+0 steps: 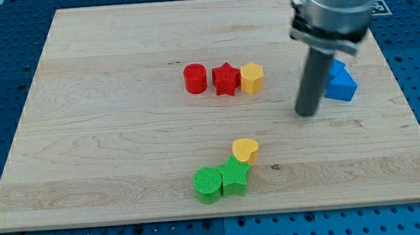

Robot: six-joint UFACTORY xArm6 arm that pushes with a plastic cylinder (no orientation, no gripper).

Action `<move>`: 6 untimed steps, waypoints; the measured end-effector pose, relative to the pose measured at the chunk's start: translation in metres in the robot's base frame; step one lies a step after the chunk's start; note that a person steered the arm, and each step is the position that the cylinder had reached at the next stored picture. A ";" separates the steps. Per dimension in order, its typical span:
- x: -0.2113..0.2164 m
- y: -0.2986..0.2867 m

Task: Move the heart into the circle

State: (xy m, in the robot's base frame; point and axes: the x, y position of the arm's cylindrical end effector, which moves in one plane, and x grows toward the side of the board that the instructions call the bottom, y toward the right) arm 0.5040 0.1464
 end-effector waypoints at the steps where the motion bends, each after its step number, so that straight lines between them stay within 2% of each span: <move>1: 0.060 0.001; 2: 0.107 -0.024; 5: 0.106 -0.054; 6: 0.106 -0.080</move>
State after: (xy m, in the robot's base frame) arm 0.6096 0.0659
